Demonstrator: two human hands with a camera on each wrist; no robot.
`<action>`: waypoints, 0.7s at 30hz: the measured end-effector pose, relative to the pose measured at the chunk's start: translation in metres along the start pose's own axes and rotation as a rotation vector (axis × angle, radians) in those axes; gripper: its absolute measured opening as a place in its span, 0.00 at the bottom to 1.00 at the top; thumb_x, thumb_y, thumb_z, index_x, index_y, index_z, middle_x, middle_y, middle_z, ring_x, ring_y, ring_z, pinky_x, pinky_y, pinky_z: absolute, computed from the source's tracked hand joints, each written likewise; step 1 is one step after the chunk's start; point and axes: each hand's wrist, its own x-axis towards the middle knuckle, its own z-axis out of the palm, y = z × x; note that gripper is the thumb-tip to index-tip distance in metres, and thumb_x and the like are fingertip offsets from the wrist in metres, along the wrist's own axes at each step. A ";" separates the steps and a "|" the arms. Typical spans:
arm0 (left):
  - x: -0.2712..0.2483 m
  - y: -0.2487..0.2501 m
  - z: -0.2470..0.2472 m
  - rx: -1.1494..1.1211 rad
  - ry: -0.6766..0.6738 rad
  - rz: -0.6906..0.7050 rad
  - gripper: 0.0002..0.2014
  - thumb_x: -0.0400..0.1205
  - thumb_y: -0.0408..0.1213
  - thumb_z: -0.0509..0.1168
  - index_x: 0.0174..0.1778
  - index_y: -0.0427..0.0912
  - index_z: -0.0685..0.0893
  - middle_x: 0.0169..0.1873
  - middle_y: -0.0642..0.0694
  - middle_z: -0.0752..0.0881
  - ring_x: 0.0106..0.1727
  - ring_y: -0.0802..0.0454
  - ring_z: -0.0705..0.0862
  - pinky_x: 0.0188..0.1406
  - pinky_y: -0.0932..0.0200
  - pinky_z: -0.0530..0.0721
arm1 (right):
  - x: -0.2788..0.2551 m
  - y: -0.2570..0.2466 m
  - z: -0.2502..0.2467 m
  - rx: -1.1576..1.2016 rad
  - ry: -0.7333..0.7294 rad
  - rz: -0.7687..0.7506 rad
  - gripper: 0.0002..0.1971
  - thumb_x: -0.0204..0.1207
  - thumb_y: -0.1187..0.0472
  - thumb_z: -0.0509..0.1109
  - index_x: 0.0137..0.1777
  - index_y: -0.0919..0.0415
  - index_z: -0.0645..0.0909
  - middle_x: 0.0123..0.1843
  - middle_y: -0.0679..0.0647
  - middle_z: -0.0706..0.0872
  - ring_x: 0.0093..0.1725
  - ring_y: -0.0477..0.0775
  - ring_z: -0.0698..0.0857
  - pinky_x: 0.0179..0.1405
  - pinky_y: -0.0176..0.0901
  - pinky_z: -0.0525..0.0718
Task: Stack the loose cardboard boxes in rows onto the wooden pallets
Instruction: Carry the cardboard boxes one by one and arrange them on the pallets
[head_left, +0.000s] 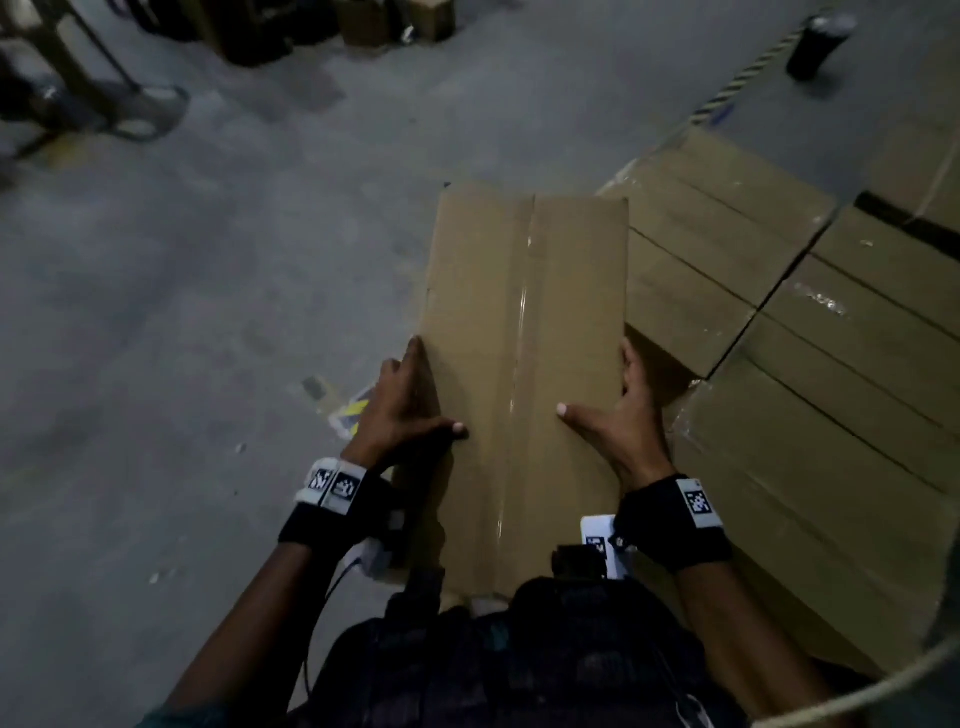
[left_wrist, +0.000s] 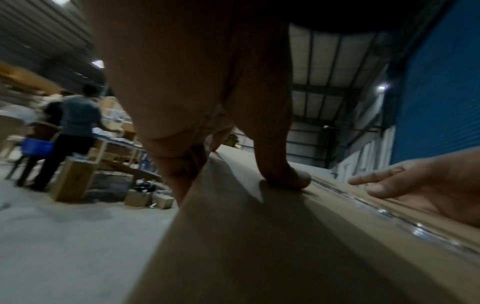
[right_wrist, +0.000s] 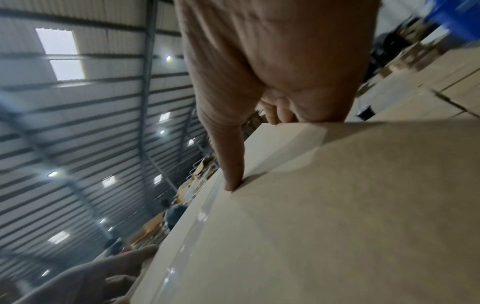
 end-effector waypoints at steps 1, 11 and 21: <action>0.023 0.004 -0.010 0.018 -0.024 0.036 0.65 0.62 0.52 0.84 0.86 0.49 0.46 0.68 0.38 0.68 0.68 0.38 0.72 0.64 0.45 0.78 | 0.011 -0.008 0.006 0.024 0.033 -0.003 0.63 0.50 0.55 0.90 0.83 0.38 0.54 0.81 0.47 0.70 0.74 0.52 0.75 0.74 0.62 0.77; 0.250 0.032 -0.052 0.160 -0.292 0.235 0.66 0.62 0.51 0.85 0.86 0.51 0.45 0.65 0.44 0.67 0.63 0.41 0.75 0.61 0.39 0.80 | 0.142 -0.032 0.069 0.153 0.412 0.025 0.56 0.60 0.74 0.85 0.85 0.60 0.56 0.73 0.46 0.68 0.73 0.44 0.68 0.66 0.29 0.67; 0.389 0.081 -0.053 0.348 -0.550 0.504 0.67 0.59 0.57 0.84 0.86 0.53 0.46 0.69 0.41 0.68 0.66 0.38 0.74 0.59 0.40 0.81 | 0.191 -0.054 0.103 0.275 0.778 0.175 0.57 0.62 0.75 0.82 0.86 0.56 0.52 0.70 0.45 0.68 0.70 0.45 0.70 0.64 0.34 0.68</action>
